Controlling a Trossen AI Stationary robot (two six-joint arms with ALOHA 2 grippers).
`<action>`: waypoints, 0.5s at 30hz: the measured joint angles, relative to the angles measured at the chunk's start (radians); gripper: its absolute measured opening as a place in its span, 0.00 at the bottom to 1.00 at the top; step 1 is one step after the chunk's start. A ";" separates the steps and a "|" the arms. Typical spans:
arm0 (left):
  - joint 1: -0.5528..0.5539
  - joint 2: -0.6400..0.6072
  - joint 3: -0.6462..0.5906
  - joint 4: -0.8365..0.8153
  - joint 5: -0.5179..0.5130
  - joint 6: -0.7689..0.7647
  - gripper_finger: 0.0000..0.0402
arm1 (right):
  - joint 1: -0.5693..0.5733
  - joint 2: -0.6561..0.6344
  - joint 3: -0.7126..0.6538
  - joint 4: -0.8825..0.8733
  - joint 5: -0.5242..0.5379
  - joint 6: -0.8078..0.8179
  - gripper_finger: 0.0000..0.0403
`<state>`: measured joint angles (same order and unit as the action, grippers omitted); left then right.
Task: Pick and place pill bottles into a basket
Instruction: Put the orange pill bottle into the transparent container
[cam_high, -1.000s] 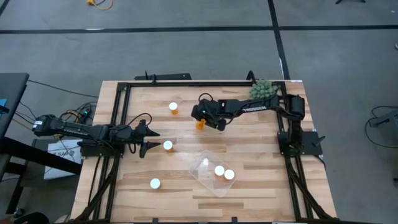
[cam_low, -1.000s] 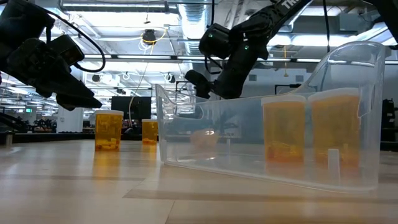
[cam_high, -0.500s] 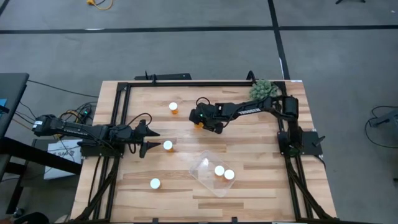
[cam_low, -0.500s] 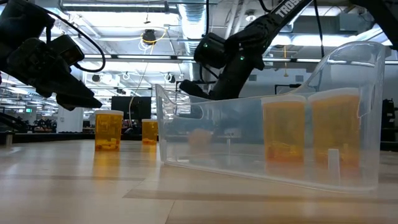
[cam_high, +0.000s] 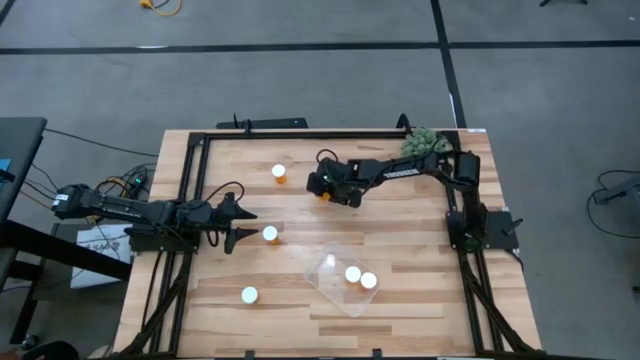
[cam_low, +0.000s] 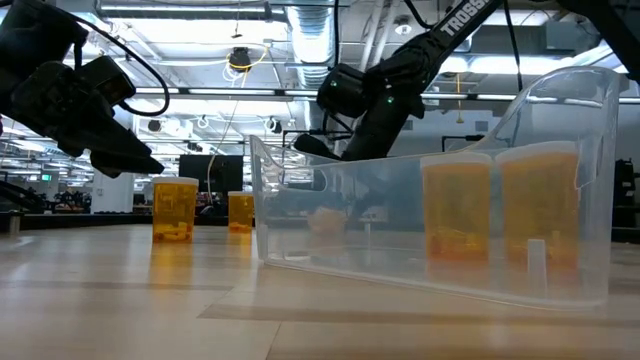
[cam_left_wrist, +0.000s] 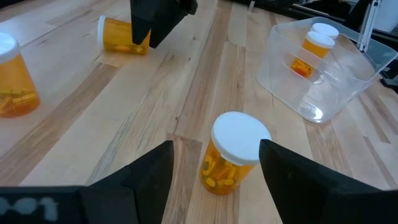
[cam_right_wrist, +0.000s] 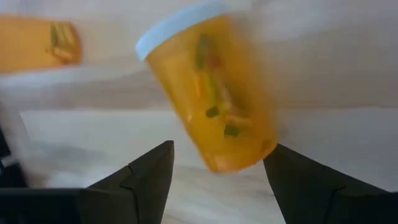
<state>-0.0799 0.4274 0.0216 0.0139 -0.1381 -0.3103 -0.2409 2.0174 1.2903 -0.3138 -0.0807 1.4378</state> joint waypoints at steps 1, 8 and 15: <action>0.000 0.000 0.000 0.000 0.000 0.000 0.56 | 0.000 0.000 0.000 -0.002 -0.013 -0.028 0.59; 0.000 0.000 0.000 0.000 0.000 0.000 0.56 | 0.012 -0.002 0.002 -0.078 -0.027 -0.161 0.59; 0.000 0.000 0.000 0.000 0.000 0.000 0.56 | 0.008 -0.003 0.038 -0.154 -0.017 -0.289 0.59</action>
<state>-0.0796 0.4274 0.0216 0.0139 -0.1383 -0.3103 -0.2332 2.0140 1.3284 -0.4683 -0.0976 1.1488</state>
